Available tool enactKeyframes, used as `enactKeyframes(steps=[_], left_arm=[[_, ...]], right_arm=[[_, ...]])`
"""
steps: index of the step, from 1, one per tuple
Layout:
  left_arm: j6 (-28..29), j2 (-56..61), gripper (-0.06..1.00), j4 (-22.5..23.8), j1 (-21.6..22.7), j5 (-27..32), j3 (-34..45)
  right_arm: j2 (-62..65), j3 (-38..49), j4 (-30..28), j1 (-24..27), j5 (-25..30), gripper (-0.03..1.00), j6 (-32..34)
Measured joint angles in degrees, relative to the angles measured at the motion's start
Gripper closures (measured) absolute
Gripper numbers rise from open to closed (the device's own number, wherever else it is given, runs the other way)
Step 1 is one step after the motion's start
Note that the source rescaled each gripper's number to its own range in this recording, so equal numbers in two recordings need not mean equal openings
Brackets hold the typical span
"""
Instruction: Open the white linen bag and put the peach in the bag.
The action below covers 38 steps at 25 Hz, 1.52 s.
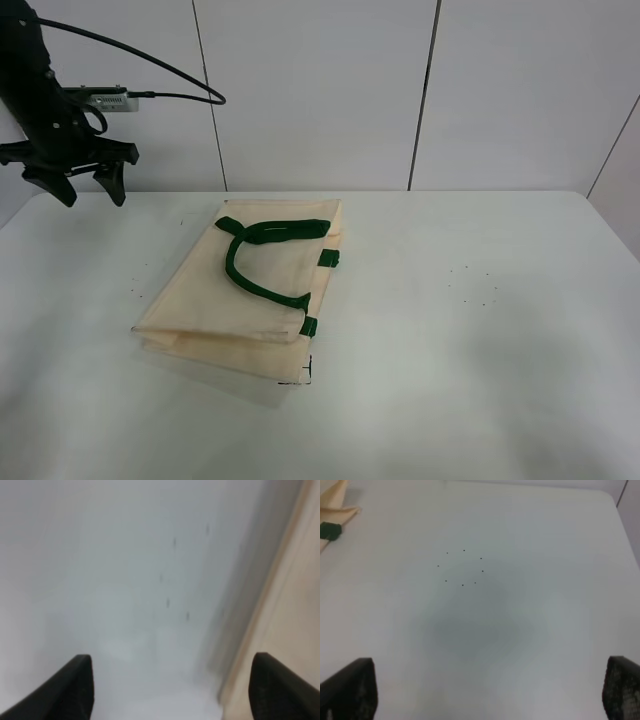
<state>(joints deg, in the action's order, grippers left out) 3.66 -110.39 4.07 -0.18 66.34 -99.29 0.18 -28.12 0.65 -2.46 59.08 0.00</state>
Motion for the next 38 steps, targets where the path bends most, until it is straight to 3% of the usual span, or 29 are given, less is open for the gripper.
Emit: enactKeyframes(steps=[14,24,32,38], left_arm=[[-0.12,37.24,-0.06,-0.11,-0.12,-0.23,39.58],[-0.41,66.76,-0.06,-0.61,-0.12,-6.35,68.12],[-4.93,90.85,-0.06,-4.95,-0.12,-6.20,70.66],[-5.83,103.22,-0.06,-5.71,-0.12,-6.13,70.91]], right_arm=[[0.00,0.00,0.00,0.00,0.00,-0.03,0.00],[0.00,0.00,0.00,0.00,0.00,-0.03,0.00],[0.00,0.00,0.00,0.00,0.00,-0.03,0.00],[0.00,0.00,0.00,0.00,0.00,-0.03,0.00]])
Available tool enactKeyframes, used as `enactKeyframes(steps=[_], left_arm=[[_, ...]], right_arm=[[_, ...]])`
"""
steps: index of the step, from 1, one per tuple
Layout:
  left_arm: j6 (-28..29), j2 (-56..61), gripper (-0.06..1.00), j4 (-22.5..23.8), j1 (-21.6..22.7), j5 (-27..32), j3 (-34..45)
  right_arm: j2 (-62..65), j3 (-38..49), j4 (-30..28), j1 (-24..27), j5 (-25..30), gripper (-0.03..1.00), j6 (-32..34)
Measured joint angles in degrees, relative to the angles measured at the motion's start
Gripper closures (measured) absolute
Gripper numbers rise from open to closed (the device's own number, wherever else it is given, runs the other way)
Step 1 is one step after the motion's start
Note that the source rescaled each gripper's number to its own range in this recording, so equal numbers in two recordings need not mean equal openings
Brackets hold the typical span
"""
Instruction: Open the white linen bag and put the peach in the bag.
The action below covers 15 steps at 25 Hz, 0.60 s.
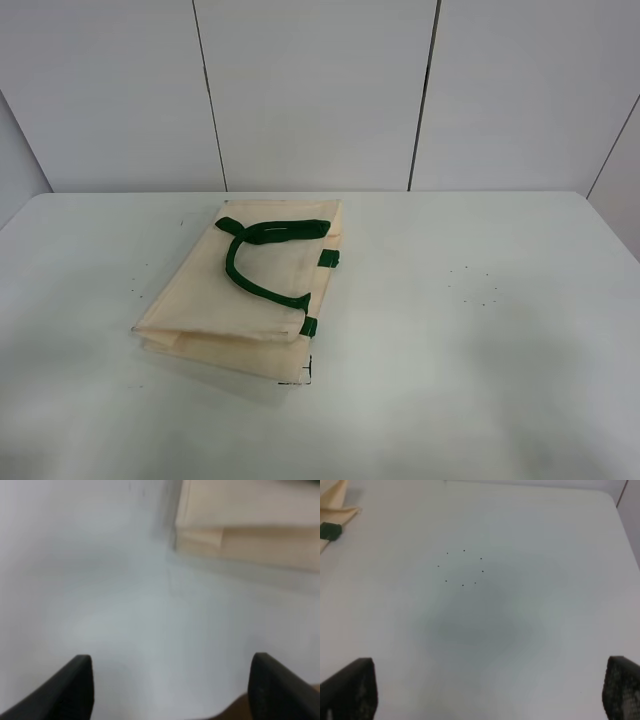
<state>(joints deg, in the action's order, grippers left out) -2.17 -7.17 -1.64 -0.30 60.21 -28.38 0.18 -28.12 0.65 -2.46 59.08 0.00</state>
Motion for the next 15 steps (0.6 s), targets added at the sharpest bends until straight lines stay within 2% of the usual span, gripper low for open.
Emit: enactKeyframes(steps=[7,15], left_arm=[[-0.11,6.77,-0.06,-0.01,0.00,0.12,0.00],[0.72,7.34,-0.06,0.83,0.00,0.12,0.00]], right_arm=[[0.00,0.00,0.00,0.00,0.00,-0.03,0.00],[0.00,0.00,0.00,0.00,0.00,-0.03,0.00]])
